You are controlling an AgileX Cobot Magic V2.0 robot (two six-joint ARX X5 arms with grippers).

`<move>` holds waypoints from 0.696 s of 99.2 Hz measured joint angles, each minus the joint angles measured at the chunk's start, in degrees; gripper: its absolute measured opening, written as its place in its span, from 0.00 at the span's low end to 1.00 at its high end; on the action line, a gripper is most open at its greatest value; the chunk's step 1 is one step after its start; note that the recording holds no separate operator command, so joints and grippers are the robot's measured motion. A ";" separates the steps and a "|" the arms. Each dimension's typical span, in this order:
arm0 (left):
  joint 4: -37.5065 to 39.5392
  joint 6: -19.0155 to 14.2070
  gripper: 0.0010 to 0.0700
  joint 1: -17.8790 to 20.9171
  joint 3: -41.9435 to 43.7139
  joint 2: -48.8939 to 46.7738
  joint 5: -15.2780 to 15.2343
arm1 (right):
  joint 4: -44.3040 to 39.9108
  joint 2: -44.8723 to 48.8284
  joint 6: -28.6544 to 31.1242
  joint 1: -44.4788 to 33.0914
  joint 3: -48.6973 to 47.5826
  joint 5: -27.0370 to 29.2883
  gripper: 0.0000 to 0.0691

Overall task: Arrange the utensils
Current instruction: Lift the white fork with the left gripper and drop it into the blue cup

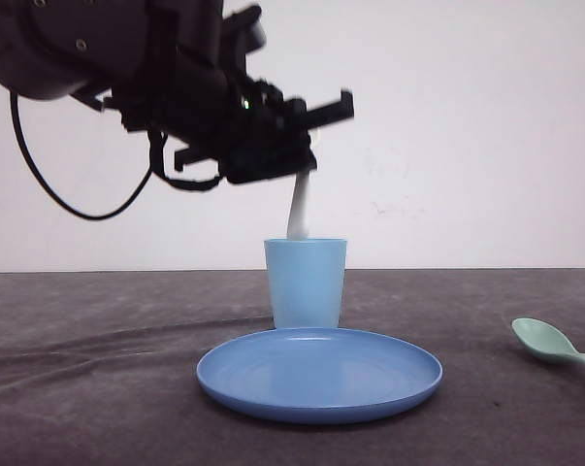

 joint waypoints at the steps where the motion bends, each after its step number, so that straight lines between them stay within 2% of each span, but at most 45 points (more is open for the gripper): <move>1: -0.07 0.00 0.05 -0.04 0.02 0.09 0.00 | 0.00 0.00 -0.09 0.00 0.00 0.09 0.69; 49: -2.38 0.00 0.06 -1.55 0.02 2.10 0.31 | -0.46 0.02 -0.85 0.00 0.00 0.26 0.69; 54: -2.43 -0.02 0.11 -1.55 0.02 2.10 0.28 | -0.46 0.02 -0.85 0.00 0.00 0.26 0.69; 63: -3.30 0.00 0.28 -1.57 0.00 1.81 0.28 | -0.46 0.02 -0.85 0.00 0.00 0.26 0.69; 69: -4.72 0.00 0.35 -1.60 0.00 1.03 0.26 | -0.44 0.02 -0.83 0.00 0.00 0.24 0.69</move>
